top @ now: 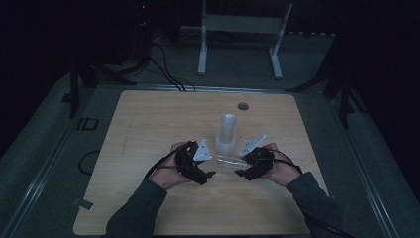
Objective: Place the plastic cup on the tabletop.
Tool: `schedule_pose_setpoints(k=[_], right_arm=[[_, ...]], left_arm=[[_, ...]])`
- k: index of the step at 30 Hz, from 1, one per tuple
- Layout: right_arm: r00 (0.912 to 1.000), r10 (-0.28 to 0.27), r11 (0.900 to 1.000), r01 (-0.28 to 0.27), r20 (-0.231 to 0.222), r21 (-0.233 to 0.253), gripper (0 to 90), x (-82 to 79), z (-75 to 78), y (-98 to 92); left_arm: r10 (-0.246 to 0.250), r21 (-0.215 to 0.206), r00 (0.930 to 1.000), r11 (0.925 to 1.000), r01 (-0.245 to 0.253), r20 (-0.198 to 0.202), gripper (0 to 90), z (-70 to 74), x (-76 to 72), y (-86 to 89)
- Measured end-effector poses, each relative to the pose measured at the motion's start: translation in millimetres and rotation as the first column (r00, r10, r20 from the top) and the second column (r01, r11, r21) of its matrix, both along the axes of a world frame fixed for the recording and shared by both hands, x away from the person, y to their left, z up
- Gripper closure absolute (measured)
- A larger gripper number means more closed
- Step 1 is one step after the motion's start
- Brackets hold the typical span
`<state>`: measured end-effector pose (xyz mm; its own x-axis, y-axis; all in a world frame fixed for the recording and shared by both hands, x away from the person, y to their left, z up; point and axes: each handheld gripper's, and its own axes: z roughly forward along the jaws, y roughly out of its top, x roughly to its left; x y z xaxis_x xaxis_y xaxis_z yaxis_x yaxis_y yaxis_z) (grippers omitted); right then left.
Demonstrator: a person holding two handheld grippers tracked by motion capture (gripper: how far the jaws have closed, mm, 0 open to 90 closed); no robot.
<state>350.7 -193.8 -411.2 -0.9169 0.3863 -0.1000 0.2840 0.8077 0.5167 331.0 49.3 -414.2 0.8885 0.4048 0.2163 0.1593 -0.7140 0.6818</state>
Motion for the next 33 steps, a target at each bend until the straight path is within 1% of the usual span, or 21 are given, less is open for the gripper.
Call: schedule_pose_setpoints(k=[4,9,13,17,22,26,28,31,33], right_arm=[[0.9999,-0.010,1.000,0.010,0.014,0.023,41.7,-0.4,0.2,-0.4],[0.9994,-0.024,0.998,0.023,0.025,0.058,41.7,-0.9,-1.3,-0.4],[0.9986,-0.041,0.995,0.038,0.033,0.094,41.8,-1.8,-2.2,-1.1],[0.9976,-0.054,0.990,0.048,0.043,0.135,41.8,-2.3,-3.4,-2.5],[0.9966,-0.070,0.982,0.061,0.044,0.179,41.8,-4.0,-6.6,-4.2],[0.9960,-0.077,0.979,0.067,0.045,0.192,41.8,-4.5,-8.8,-5.5],[0.9954,-0.084,0.977,0.073,0.045,0.203,41.8,-4.6,-9.7,-5.9],[0.9950,-0.089,0.972,0.077,0.045,0.220,41.7,-4.9,-11.1,-6.2],[0.9941,-0.097,0.968,0.084,0.047,0.238,41.7,-5.2,-11.9,-6.0]], left_arm=[[0.021,-0.020,0.9998,0.9996,-0.021,-0.004,16.3,-1.5,1.1,2.8],[0.032,-0.035,0.9994,0.9989,-0.033,-0.014,16.3,-4.6,2.1,4.9],[0.037,-0.042,0.9992,0.9984,-0.038,-0.015,16.3,-4.9,2.7,4.9],[0.041,-0.054,0.9990,0.9977,-0.041,-0.016,16.4,-4.3,2.2,4.7],[0.048,-0.066,0.9985,0.9966,-0.049,-0.025,16.7,-7.5,2.2,5.7],[0.053,-0.073,0.9981,0.9958,-0.055,-0.031,16.9,-9.7,3.3,7.2],[0.055,-0.076,0.9980,0.9955,-0.057,-0.032,18.9,-9.8,3.4,7.3],[0.059,-0.078,0.9979,0.9951,-0.061,-0.025,19.2,-9.6,3.2,7.0],[0.058,-0.089,0.9979,0.9942,-0.061,-0.028,19.7,-9.6,3.1,7.2]])
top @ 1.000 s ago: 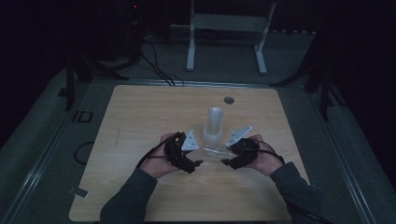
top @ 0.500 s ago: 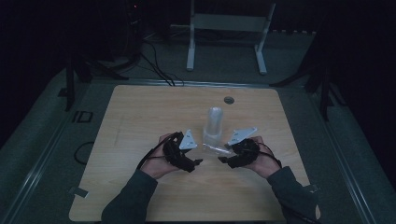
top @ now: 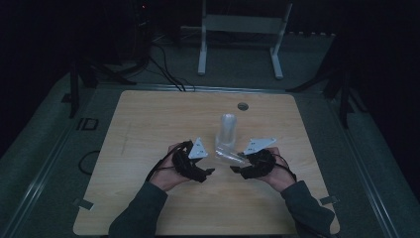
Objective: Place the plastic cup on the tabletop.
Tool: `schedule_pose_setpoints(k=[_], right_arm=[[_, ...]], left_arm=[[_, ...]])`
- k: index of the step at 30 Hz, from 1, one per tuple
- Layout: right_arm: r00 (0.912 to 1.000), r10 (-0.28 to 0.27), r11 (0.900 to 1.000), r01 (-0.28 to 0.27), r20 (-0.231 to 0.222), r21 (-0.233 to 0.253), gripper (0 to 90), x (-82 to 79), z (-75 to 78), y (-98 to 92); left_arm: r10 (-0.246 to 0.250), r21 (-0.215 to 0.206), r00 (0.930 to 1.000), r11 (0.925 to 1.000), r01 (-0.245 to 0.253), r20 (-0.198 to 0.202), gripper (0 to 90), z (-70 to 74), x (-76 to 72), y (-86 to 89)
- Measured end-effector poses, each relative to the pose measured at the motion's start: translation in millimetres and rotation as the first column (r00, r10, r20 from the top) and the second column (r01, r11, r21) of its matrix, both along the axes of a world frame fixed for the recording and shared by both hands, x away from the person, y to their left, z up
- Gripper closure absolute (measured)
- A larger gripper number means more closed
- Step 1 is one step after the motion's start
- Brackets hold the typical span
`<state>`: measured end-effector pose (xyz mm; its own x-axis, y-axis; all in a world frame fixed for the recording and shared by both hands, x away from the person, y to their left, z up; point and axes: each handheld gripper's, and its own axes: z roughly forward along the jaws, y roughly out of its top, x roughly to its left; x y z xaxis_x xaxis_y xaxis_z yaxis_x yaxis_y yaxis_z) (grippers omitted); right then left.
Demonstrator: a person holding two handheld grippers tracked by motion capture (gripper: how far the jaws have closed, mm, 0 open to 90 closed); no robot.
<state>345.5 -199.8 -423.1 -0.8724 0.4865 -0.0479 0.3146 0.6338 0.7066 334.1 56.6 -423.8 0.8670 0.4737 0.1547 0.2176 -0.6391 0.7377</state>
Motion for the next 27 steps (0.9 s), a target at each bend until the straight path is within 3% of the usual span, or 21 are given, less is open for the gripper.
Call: schedule_pose_setpoints(k=[10,15,27], right_arm=[[0.9995,-0.026,0.996,0.025,0.020,0.087,41.7,-2.7,-1.0,-0.1],[0.9979,-0.058,0.985,0.053,0.027,0.164,41.7,-3.9,-1.3,-2.6],[0.9955,-0.091,0.964,0.081,0.026,0.253,41.7,-4.2,-4.2,0.6]], left_arm=[[0.017,-0.013,0.9998,0.9998,-0.017,-0.007,22.7,-2.3,0.4,-0.3],[0.022,-0.022,0.9997,0.9995,-0.022,-0.006,23.0,-1.3,0.6,0.4],[0.047,-0.049,0.9988,0.9977,-0.048,-0.016,24.4,-2.0,3.5,1.9]])
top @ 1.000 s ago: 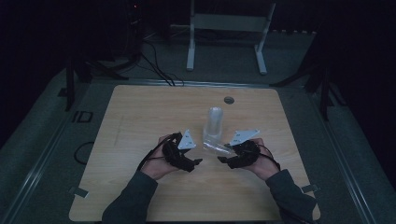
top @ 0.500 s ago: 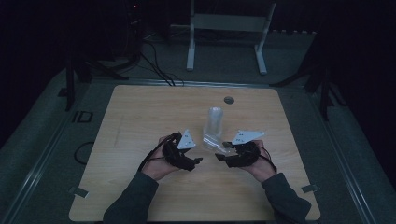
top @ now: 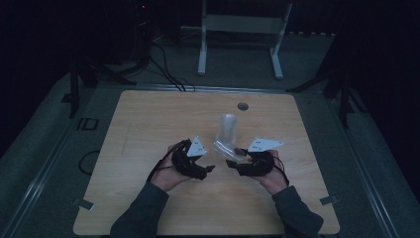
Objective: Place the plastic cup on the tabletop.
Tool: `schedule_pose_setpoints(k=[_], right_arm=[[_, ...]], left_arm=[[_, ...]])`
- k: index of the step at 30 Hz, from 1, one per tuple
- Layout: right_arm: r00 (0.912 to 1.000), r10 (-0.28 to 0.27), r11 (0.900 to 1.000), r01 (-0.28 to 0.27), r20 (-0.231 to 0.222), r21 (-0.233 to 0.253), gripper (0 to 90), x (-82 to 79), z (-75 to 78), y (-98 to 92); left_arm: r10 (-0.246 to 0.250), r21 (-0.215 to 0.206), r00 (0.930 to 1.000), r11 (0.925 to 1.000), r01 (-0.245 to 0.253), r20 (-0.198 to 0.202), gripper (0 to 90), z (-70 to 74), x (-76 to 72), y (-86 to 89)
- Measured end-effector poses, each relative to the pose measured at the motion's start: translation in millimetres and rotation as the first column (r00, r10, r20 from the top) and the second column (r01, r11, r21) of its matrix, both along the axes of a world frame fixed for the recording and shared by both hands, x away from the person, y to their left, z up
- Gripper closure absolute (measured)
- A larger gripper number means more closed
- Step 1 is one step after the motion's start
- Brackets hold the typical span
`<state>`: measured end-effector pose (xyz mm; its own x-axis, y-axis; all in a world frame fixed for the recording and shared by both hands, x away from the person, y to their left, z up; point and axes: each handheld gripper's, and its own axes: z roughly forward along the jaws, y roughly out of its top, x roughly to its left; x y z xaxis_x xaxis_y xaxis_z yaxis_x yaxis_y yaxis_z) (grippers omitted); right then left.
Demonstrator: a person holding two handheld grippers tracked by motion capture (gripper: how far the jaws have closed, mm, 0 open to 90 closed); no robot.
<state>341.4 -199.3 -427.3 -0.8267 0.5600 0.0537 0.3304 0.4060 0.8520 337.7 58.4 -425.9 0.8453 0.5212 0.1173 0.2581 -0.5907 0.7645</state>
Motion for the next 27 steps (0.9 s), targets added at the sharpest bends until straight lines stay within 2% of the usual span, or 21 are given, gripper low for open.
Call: schedule_pose_setpoints(k=[4,5,12,27], right_arm=[[0.9999,-0.010,1.000,0.010,0.005,0.021,41.7,-0.2,-0.1,-0.2],[0.9998,-0.018,0.999,0.017,0.007,0.037,41.7,-0.1,-0.2,-0.4],[0.9989,-0.033,0.997,0.030,0.035,0.076,41.7,-1.9,-1.6,-0.5],[0.9978,-0.032,0.992,0.024,0.058,0.125,41.8,-3.8,-4.2,0.1]], left_arm=[[0.004,-0.004,1.0000,1.0000,-0.004,0.001,24.6,0.4,0.6,0.6],[0.010,-0.020,0.9999,0.9997,-0.010,0.001,24.8,1.6,0.4,1.5],[0.017,-0.062,0.9998,0.9979,-0.017,-0.004,24.8,4.4,0.5,4.5],[0.010,-0.107,0.9999,0.9942,-0.011,-0.006,24.8,6.3,0.5,6.1]])
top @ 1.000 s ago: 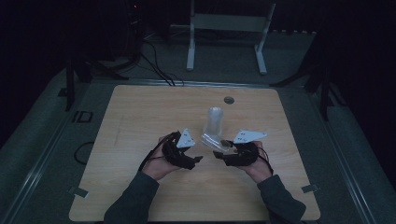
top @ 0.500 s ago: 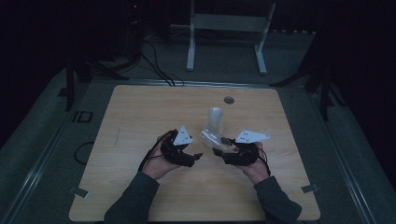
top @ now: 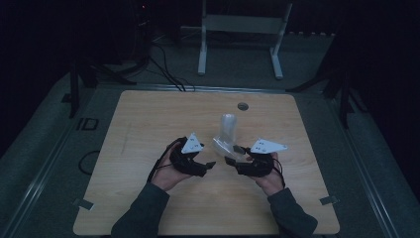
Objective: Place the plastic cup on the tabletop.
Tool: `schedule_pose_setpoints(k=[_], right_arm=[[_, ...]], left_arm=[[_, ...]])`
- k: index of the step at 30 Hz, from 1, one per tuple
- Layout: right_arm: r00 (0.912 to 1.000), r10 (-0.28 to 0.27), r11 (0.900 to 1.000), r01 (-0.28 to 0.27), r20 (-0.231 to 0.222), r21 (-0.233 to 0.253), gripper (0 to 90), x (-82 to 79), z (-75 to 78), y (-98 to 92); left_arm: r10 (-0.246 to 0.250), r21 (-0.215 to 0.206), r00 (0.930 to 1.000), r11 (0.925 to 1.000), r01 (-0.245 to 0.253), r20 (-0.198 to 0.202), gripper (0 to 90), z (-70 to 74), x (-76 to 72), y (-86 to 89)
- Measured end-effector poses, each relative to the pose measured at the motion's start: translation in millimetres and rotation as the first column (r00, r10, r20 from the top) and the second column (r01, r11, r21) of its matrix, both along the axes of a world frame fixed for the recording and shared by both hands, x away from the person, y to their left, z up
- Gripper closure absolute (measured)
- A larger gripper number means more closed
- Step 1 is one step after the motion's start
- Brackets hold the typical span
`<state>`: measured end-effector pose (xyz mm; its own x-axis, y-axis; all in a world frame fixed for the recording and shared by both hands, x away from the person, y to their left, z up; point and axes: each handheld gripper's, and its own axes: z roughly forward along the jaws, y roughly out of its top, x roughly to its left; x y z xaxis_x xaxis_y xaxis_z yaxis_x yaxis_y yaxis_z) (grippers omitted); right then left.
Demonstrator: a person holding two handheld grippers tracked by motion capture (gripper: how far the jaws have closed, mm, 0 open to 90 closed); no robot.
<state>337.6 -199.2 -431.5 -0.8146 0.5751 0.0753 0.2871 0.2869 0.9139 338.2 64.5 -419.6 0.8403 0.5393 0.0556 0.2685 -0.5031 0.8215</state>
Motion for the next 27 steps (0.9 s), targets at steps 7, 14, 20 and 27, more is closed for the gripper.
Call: schedule_pose_setpoints(k=[7,14,20,27], right_arm=[[0.9999,-0.002,1.000,0.002,0.016,0.022,41.8,-1.8,0.4,-0.5],[0.9977,-0.048,0.998,0.045,0.048,0.048,41.8,-5.3,1.5,-3.2],[0.9881,-0.111,0.994,0.107,0.107,0.038,41.9,-12.4,4.0,-1.0],[0.9693,-0.170,0.985,0.170,0.177,0.020,41.9,-19.8,5.0,6.1]], left_arm=[[-0.002,-0.022,0.9999,0.9997,0.003,0.015,24.8,1.9,-1.0,1.3],[0.018,-0.047,0.9995,0.9987,-0.017,0.025,24.8,4.8,-1.6,2.8],[0.041,-0.075,0.9988,0.9965,-0.038,0.028,24.8,7.5,-3.1,2.8],[0.062,-0.109,0.9979,0.9923,-0.059,0.022,24.8,9.5,-3.8,4.1]])
